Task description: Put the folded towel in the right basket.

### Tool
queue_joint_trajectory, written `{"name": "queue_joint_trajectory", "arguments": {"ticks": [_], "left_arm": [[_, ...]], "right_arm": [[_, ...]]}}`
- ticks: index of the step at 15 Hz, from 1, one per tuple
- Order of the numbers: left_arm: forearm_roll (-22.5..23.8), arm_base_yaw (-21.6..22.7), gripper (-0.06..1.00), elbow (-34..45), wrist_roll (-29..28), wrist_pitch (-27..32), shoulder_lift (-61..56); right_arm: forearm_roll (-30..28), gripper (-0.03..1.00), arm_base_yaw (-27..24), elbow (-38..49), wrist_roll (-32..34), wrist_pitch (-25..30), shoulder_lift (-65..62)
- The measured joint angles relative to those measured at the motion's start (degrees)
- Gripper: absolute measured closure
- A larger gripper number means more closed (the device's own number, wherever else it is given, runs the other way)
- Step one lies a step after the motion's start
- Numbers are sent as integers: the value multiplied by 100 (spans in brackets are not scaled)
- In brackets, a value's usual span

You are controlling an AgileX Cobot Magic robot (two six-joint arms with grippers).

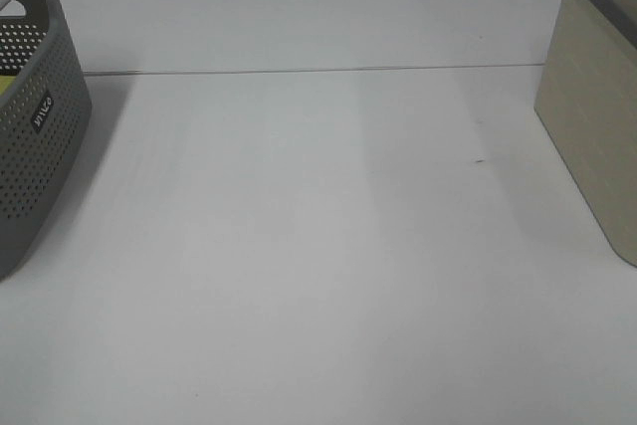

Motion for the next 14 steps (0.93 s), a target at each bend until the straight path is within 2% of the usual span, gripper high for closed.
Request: {"name": "queue_joint_trajectory", "arguments": {"ticks": [2,6,9,14], "left_arm": [[0,0,-4,0,0,0,0],[0,0,-4,0,0,0,0],[0,0,-4,0,0,0,0],[0,0,-4,0,0,0,0]], "right_arm": [[-189,1,0,40,126,-80,-11],[-1324,2,0,40,109,-11,-11],[-854,2,0,86,103,-11,-11],[-751,2,0,138,80,-52,-11]]}}
